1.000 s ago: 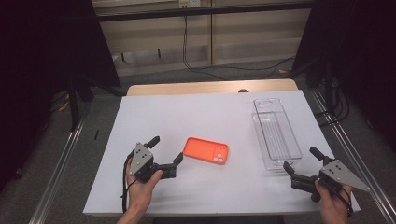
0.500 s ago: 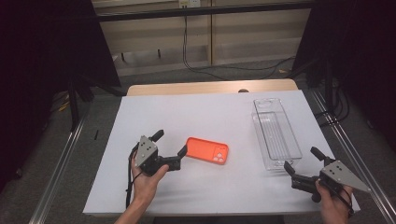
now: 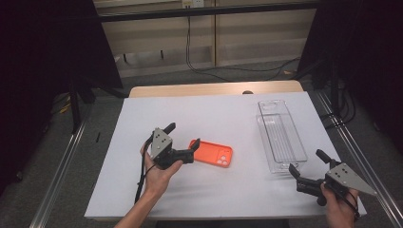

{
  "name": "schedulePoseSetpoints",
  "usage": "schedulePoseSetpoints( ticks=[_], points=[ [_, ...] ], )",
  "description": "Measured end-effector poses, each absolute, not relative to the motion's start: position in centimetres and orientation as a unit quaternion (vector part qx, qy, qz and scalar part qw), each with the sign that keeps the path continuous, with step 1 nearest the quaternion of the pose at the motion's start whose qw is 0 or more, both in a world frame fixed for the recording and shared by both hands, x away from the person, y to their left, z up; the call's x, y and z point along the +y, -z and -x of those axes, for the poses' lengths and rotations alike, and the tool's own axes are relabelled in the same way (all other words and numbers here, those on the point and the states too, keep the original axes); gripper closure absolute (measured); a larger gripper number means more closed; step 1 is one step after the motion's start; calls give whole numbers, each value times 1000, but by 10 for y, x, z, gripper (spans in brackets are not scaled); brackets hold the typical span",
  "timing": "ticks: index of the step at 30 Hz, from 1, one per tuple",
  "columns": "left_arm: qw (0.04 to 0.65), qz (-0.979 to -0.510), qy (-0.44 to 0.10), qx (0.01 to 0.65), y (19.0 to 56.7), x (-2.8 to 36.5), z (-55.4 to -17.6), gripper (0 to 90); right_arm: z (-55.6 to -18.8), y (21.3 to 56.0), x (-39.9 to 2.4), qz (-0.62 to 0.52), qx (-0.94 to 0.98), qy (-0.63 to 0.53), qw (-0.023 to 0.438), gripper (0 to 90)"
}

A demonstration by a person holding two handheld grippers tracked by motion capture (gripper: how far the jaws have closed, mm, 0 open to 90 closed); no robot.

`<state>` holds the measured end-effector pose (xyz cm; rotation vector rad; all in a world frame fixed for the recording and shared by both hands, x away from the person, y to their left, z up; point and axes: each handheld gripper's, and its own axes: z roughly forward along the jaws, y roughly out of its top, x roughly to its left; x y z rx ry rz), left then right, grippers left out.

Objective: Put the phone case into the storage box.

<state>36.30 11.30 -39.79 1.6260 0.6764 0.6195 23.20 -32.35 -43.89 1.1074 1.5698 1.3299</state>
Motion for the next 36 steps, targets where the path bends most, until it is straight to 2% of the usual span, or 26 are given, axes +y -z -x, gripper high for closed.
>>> schedulePoseSetpoints(
  ticks=[16, 21, 28, 36],
  points=[
    [606, -700, -245, 286, 390, 83, -393, 11, -232, 439, -324, -437, 618, -524, 390, 0],
    [597, -705, -268, 273, 384, 72, -407, 9, -232, 439, -323, -436, 620, -524, 390, 0],
    [606, -699, -260, 275, 386, 69, -416, 29, -231, 439, -324, -437, 620, -524, 388, 0],
    [616, -691, -267, 267, 386, 70, -409, 90, -230, 439, -324, -435, 621, -524, 388, 0]
  ],
)
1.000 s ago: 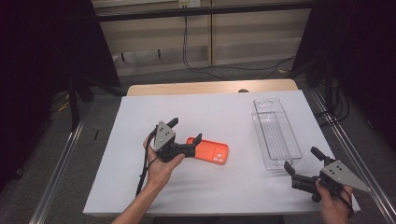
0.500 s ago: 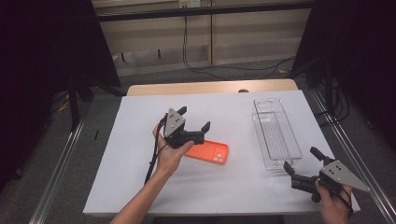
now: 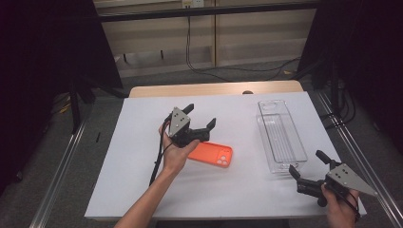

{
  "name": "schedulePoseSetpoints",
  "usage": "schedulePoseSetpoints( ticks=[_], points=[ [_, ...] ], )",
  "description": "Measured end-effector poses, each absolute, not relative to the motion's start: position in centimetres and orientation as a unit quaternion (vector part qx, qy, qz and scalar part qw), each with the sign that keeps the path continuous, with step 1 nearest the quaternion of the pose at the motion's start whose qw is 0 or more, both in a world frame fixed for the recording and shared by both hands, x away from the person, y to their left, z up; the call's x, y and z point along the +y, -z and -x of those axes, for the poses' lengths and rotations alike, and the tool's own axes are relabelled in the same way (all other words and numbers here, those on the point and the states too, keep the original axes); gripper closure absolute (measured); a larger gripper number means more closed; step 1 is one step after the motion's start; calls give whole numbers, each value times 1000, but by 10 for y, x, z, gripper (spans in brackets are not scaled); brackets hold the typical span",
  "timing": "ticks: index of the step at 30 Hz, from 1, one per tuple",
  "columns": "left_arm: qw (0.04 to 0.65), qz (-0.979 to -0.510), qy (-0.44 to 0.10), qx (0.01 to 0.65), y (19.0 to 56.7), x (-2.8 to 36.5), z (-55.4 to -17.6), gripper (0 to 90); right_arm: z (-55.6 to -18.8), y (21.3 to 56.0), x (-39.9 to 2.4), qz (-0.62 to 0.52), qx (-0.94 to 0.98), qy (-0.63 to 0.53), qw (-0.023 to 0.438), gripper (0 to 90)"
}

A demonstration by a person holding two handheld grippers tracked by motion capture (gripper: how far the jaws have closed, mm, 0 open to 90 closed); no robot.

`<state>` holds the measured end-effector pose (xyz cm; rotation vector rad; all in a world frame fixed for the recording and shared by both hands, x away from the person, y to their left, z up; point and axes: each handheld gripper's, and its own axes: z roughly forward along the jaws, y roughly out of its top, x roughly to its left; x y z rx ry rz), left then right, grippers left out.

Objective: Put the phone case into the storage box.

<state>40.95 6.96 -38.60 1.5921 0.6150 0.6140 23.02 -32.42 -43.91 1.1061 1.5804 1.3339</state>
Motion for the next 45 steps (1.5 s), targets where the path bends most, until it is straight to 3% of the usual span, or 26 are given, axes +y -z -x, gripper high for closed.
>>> schedulePoseSetpoints(
  ticks=[10, 15, 17, 31, 39, 45],
  points=[
    [602, -700, -261, 281, 394, 72, -414, 245, -229, 439, -325, -433, 621, -529, 383, 0],
    [597, -709, -255, 277, 395, 75, -416, 367, -228, 439, -324, -433, 622, -529, 381, 0],
    [599, -711, -243, 277, 396, 75, -417, 364, -228, 439, -324, -432, 621, -530, 383, 0],
    [585, -735, -227, 257, 398, 69, -412, 785, -228, 439, -325, -432, 622, -531, 381, 0],
    [560, -750, -213, 278, 402, 71, -416, 894, -228, 439, -325, -431, 623, -530, 381, 0],
    [541, -763, -188, 301, 407, 73, -421, 900, -228, 439, -325, -432, 622, -530, 381, 0]
  ],
)
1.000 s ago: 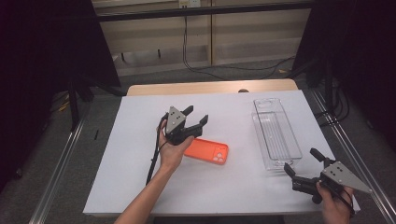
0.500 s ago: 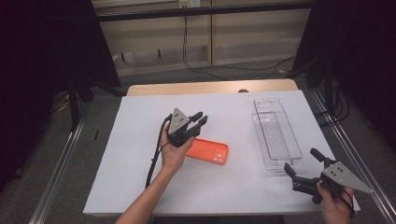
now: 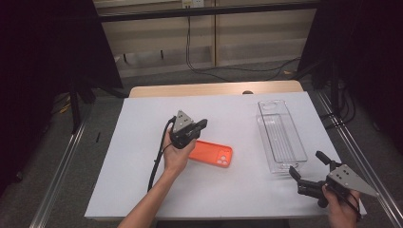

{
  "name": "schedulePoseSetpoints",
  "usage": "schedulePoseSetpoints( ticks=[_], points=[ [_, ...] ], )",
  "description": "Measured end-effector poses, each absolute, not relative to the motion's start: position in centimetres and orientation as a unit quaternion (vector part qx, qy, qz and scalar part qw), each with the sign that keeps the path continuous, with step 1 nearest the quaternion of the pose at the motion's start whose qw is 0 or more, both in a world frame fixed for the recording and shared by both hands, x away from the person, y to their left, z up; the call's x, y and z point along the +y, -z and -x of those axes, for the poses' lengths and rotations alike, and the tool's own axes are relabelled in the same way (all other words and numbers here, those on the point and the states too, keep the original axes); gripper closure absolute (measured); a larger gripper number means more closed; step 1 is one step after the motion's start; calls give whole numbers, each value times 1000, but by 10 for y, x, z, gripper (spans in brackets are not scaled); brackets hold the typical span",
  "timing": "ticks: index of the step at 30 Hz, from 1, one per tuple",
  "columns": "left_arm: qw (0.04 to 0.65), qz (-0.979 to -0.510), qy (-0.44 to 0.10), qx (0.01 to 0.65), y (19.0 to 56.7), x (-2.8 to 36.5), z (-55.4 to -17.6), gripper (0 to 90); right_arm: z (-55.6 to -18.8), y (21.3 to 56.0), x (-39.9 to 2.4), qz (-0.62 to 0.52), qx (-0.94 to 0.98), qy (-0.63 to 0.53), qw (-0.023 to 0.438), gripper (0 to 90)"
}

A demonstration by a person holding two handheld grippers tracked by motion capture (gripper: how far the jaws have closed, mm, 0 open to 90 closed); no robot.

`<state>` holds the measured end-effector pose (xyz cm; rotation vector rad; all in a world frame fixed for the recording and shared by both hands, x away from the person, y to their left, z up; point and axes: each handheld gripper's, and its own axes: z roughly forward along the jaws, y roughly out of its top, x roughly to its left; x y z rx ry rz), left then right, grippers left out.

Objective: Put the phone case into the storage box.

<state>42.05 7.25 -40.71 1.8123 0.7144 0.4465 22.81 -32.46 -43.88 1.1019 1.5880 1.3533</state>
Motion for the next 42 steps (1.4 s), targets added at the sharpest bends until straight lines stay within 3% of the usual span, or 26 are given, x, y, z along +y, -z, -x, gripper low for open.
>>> schedulePoseSetpoints(
  ticks=[19, 25, 42],
  points=[
    [450, -811, -80, 364, 416, 75, -450, 900, -229, 438, -324, -427, 625, -529, 383, 0],
    [407, -834, -68, 365, 422, 69, -459, 900, -229, 438, -324, -426, 626, -529, 383, 0],
    [365, -848, -50, 381, 439, 70, -470, 900, -229, 439, -324, -427, 627, -529, 381, 0]
  ],
)
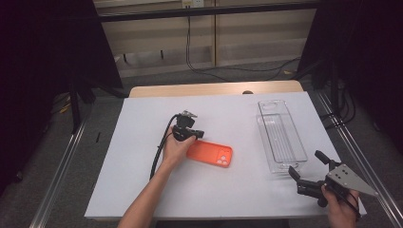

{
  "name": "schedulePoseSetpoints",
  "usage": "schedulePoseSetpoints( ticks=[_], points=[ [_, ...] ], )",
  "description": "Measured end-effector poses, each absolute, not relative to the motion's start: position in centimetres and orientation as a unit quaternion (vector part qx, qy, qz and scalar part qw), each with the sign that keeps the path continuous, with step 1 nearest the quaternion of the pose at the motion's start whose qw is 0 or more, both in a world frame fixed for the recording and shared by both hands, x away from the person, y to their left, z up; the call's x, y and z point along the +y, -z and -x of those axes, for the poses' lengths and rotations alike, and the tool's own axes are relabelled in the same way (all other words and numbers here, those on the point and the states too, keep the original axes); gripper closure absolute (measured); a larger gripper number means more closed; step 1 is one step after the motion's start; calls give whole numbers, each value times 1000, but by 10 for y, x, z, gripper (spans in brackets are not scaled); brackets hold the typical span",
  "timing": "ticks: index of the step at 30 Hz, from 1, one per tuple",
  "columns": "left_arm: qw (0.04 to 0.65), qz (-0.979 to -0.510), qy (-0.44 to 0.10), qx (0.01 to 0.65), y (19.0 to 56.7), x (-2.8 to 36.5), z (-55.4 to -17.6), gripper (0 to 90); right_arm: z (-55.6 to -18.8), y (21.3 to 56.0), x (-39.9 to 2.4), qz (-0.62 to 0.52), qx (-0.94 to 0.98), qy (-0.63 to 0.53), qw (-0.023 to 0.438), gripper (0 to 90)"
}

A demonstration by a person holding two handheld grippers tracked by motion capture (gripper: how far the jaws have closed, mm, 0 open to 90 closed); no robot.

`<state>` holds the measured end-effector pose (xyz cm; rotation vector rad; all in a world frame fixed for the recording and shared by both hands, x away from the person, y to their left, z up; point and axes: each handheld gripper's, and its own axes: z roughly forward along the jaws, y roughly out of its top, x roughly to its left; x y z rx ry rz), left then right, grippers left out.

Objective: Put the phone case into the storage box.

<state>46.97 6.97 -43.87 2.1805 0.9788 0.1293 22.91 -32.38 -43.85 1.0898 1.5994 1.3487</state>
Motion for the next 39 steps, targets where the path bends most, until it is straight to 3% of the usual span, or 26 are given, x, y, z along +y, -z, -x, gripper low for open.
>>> schedulePoseSetpoints(
  ticks=[13, 39],
  points=[
    [337, -861, -49, 378, 443, 68, -468, 900, -229, 439, -324, -427, 625, -530, 382, 0],
    [347, -862, -37, 367, 445, 81, -455, 900, -229, 439, -323, -428, 627, -528, 381, 0]
  ],
)
